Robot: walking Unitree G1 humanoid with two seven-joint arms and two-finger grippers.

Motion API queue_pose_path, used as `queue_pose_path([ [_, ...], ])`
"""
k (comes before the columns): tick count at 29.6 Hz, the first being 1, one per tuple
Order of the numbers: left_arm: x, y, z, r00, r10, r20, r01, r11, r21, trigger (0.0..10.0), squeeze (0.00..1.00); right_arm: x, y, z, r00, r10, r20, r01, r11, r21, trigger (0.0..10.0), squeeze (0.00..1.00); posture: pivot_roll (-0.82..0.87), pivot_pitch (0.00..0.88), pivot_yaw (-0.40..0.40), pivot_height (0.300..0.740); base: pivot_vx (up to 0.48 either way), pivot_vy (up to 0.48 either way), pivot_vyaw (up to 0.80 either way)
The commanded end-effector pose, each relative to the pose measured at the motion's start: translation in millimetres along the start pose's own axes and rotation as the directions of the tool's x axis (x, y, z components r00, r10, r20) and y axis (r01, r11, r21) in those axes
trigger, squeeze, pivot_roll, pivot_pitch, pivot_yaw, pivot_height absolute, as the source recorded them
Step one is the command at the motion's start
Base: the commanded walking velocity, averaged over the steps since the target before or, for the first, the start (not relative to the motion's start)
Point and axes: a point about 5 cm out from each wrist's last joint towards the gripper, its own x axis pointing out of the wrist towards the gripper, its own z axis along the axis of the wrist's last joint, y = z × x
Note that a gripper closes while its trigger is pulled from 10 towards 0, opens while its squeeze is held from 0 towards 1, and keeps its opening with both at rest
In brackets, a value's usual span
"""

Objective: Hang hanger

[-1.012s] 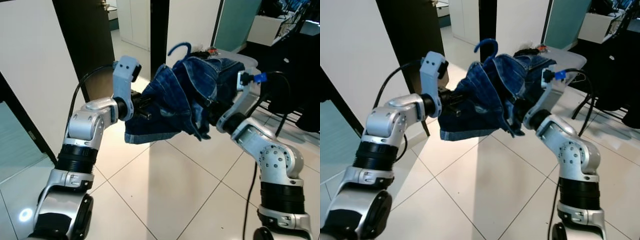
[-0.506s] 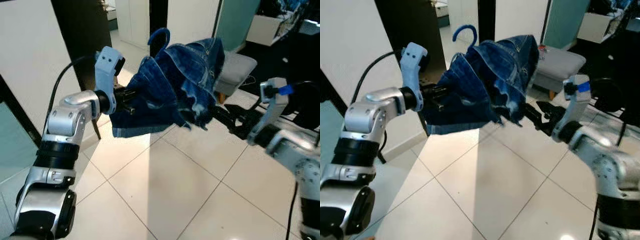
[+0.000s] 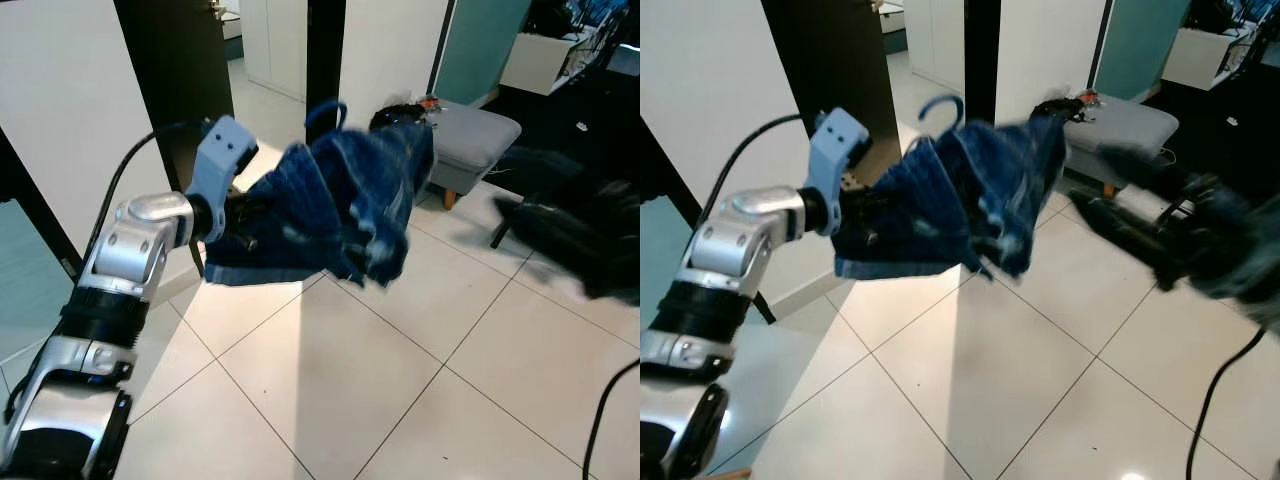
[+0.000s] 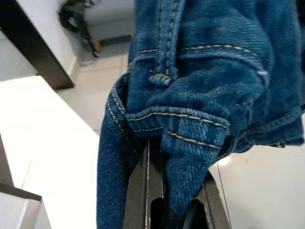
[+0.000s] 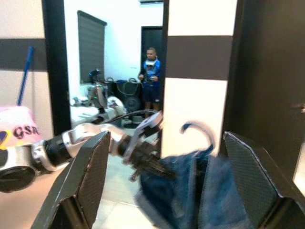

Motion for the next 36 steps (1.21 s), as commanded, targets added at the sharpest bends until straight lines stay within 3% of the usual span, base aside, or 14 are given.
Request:
queue_pose_path([
  [1,-7.6,-8.3,14,0.992,-0.119,0.044,0.112,0.985,0.129,10.0,0.00,-5.6,-6.3,-1,0.997,-0.029,-0.069,0.026,0.999,-0.044,10.0,0.00,-0.02,0.075,0.003,0.740,0.000,0.000,0.00],
  [2,-7.6,-8.3,14,0.992,-0.119,0.044,0.112,0.985,0.129,10.0,0.00,-5.6,-6.3,-1,0.997,-0.029,-0.069,0.026,0.999,-0.044,10.0,0.00,-0.02,0.075,0.003,0.740,0.000,0.000,0.00],
  [3,-13.1,-13.3,13,0.981,-0.192,0.032,0.183,0.967,0.178,10.0,0.00,-7.6,-2.1,-3,0.992,0.038,-0.123,-0.042,0.999,-0.034,10.0,0.00,-0.02,0.073,0.002,0.740,0.000,0.000,0.00],
  [6,-16.0,-15.2,13,0.974,-0.224,0.029,0.215,0.957,0.195,10.0,0.00,-7.8,0.4,-4,0.986,0.073,-0.153,-0.078,0.997,-0.029,10.0,0.00,-0.02,0.073,0.002,0.740,0.000,0.000,0.00],
  [7,-22.3,-18.7,15,0.957,-0.289,0.024,0.275,0.932,0.236,10.0,0.00,-9.3,4.5,-6,0.968,0.132,-0.215,-0.137,0.990,-0.009,10.0,0.00,-0.02,0.068,0.000,0.740,0.000,0.000,0.00],
  [10,-27.2,-22.3,16,0.939,-0.343,0.018,0.328,0.910,0.255,10.0,0.00,-11.9,6.0,-8,0.945,0.164,-0.283,-0.169,0.986,0.006,10.0,0.00,-0.02,0.066,-0.001,0.740,0.000,0.000,0.00],
  [14,-29.4,-31.5,23,0.911,-0.410,0.054,0.384,0.887,0.258,10.0,0.00,-11.0,7.4,-19,0.909,0.194,-0.369,-0.192,0.980,0.040,10.0,0.00,-0.02,0.060,0.000,0.740,0.000,0.000,0.00],
  [22,-28.7,-46.2,33,0.870,-0.486,0.086,0.444,0.847,0.293,10.0,0.00,-4.4,7.9,-37,0.868,0.222,-0.444,-0.222,0.974,0.053,10.0,0.00,-0.01,0.061,-0.002,0.740,0.000,0.000,0.00],
  [26,-29.7,-55.1,41,0.838,-0.535,0.104,0.479,0.815,0.326,10.0,0.00,-3.2,5.9,-56,0.806,0.225,-0.548,-0.236,0.970,0.051,10.0,0.00,-0.01,0.062,-0.002,0.740,0.000,0.000,0.00],
  [32,-31.1,-62.9,47,0.808,-0.577,0.118,0.509,0.785,0.353,10.0,0.00,-0.3,5.7,-73,0.743,0.223,-0.630,-0.248,0.967,0.050,10.0,0.00,-0.01,0.062,-0.001,0.740,0.000,0.000,0.00],
  [33,-31.3,-64.8,48,0.801,-0.587,0.120,0.516,0.777,0.361,10.0,0.00,1.0,6.6,-76,0.736,0.231,-0.637,-0.255,0.965,0.056,4.2,0.00,-0.01,0.063,-0.001,0.740,0.000,0.000,0.00],
  [34,-31.3,-64.8,48,0.801,-0.587,0.120,0.516,0.777,0.361,10.0,0.00,1.0,6.6,-76,0.736,0.231,-0.637,-0.255,0.965,0.056,4.2,0.00,-0.01,0.063,-0.001,0.740,0.000,0.000,0.00],
  [35,-31.6,-65.9,50,0.796,-0.593,0.122,0.519,0.772,0.368,10.0,0.00,2.1,7.8,-78,0.730,0.243,-0.639,-0.265,0.962,0.064,0.0,0.00,-0.01,0.063,-0.001,0.740,0.000,0.000,0.00],
  [36,-31.6,-65.9,50,0.796,-0.593,0.122,0.519,0.772,0.368,10.0,0.00,2.1,7.8,-78,0.730,0.243,-0.639,-0.265,0.962,0.064,0.0,0.00,-0.01,0.063,-0.001,0.740,0.000,0.000,0.00],
])
